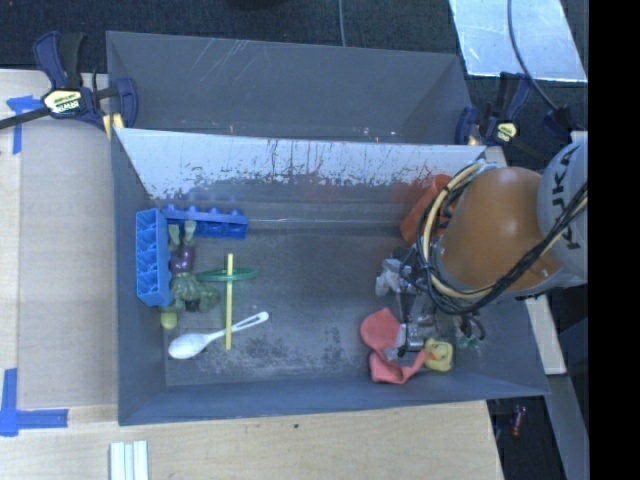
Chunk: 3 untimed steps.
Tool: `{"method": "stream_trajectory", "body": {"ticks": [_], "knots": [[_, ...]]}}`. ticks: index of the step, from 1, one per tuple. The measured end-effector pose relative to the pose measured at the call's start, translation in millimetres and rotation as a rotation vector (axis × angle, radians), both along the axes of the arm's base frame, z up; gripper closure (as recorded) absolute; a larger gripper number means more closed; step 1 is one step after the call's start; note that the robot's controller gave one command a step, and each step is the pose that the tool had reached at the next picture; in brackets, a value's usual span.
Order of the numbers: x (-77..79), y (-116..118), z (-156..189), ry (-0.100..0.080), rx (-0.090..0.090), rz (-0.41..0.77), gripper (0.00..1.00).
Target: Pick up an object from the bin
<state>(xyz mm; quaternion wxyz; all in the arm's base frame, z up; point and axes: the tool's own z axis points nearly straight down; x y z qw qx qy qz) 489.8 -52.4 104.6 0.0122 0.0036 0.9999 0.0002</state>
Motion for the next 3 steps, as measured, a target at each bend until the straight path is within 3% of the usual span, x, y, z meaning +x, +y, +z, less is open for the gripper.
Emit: {"method": "stream_trajectory", "body": {"ticks": [1,2,3], "knots": [[-1.3,-2,-1,-0.006,-0.003,0.093,0.0],[-0.8,-9,-22,0.003,-0.011,0.466,1.0],[-0.8,-9,-22,0.003,-0.011,0.466,1.0]]}}
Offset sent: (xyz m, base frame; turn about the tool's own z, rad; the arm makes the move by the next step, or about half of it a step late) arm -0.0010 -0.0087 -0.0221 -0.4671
